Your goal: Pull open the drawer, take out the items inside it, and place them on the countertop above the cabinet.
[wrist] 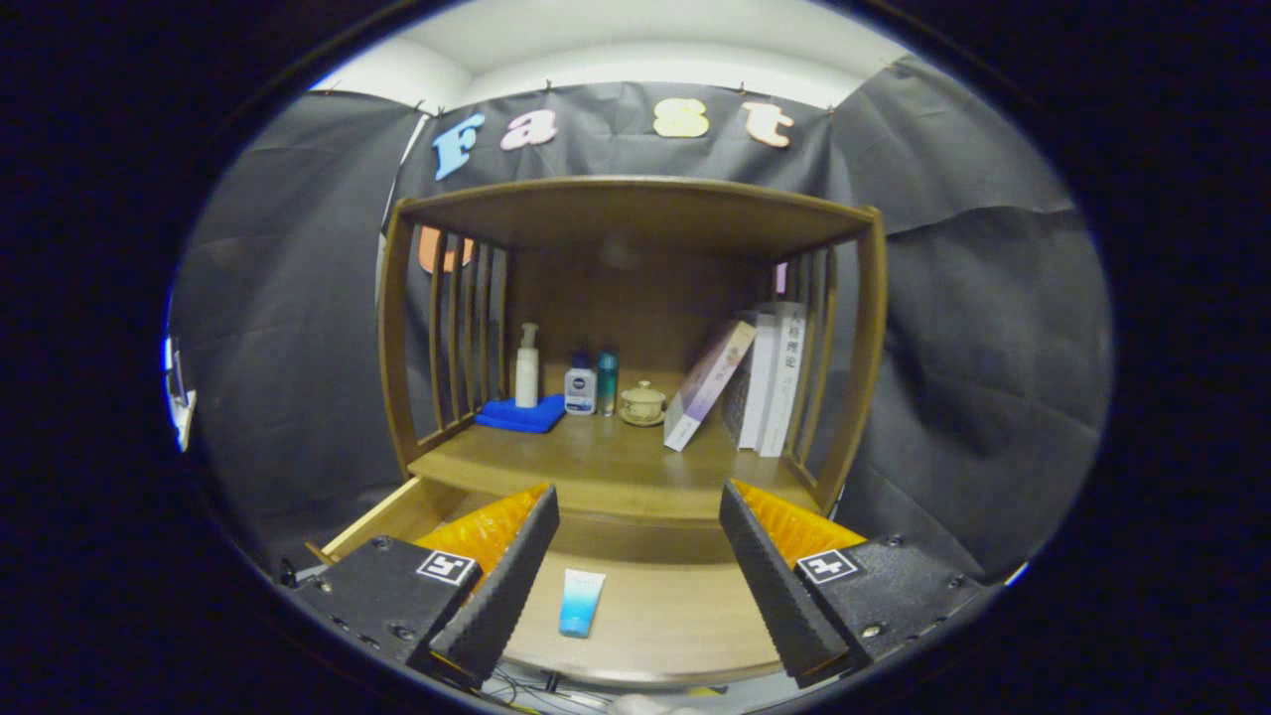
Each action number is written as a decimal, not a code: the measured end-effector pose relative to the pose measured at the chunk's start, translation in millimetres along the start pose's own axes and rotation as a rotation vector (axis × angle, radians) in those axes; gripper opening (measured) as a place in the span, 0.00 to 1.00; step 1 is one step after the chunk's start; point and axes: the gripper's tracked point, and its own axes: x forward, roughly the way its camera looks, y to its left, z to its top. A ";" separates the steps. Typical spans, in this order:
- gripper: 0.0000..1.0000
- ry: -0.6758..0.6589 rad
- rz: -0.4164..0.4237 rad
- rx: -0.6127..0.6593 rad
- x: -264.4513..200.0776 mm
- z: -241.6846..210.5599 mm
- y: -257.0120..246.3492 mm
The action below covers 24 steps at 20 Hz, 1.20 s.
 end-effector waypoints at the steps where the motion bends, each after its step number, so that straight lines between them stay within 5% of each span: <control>1: 1.00 0.052 0.027 -0.009 16.3 -5.2 5.9; 6: 1.00 0.394 0.145 0.009 80.6 -68.1 45.4; 15: 0.98 0.881 0.189 -0.011 100.2 -172.6 67.7; 19: 0.97 0.979 0.165 -0.016 101.7 -197.4 68.0; 24: 0.81 1.058 0.124 0.005 99.7 -215.9 60.8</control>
